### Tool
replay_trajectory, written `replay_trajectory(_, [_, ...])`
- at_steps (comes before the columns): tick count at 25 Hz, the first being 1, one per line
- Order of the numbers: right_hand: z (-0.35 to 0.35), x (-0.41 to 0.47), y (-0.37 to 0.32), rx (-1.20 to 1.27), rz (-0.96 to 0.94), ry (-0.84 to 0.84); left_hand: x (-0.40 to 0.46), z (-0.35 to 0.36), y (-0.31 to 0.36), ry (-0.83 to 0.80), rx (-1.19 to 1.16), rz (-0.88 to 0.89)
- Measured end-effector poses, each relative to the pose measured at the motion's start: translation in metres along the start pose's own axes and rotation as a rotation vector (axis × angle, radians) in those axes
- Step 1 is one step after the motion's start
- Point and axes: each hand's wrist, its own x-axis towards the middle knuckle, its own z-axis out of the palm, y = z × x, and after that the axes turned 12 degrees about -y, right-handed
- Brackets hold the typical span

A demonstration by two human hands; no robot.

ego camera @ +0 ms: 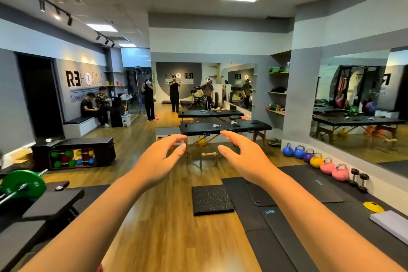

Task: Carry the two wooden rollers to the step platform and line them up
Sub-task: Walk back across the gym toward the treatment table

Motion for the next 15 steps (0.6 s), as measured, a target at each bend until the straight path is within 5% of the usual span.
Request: replay_trajectory(15, [-0.001,0.351,0.219,-0.001,-0.025,-0.086,0.336,0.086,-0.211,0.03,0.018,-0.067])
